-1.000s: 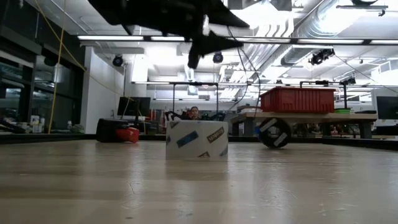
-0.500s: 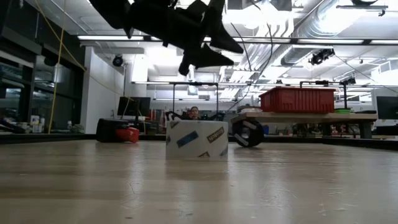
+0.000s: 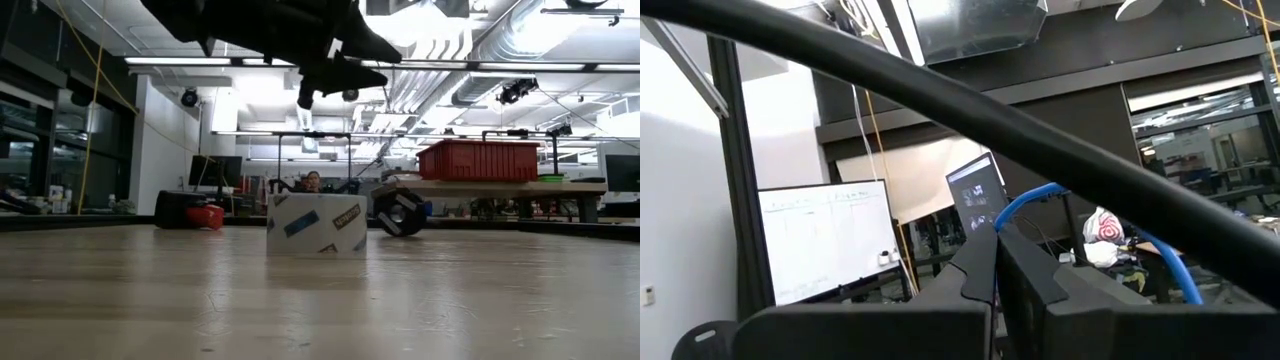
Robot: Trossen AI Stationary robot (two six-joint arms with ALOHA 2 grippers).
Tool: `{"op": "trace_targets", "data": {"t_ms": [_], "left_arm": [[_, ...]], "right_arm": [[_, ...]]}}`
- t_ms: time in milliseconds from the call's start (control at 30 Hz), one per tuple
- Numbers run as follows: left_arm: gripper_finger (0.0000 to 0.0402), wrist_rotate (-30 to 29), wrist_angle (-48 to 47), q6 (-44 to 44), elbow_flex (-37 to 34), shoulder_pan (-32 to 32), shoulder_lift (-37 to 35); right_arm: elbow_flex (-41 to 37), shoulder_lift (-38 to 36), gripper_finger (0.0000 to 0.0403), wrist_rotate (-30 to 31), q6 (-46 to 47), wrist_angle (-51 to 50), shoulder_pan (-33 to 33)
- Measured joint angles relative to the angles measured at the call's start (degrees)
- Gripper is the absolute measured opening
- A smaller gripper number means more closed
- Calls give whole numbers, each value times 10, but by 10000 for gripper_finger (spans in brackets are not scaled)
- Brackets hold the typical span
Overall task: Coil cords
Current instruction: Uncoil the blue wire from the spool
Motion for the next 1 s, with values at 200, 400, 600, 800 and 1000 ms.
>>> {"op": "trace_targets", "data": {"t_ms": [200,400,600,800,1000], "left_arm": [[172,-33,25,64,0,0,0],[172,-28,24,148,44,0,0],[172,-25,10,219,77,3,-1],[172,-27,-40,205,78,9,-1],[172,-41,-62,204,78,8,-1]], "right_arm": [[0,0,0,0,0,0,0],[0,0,0,0,0,-4,0],[0,0,0,0,0,-9,0],[0,0,0,0,-1,-9,-1],[0,0,0,0,-4,-9,0]]}}
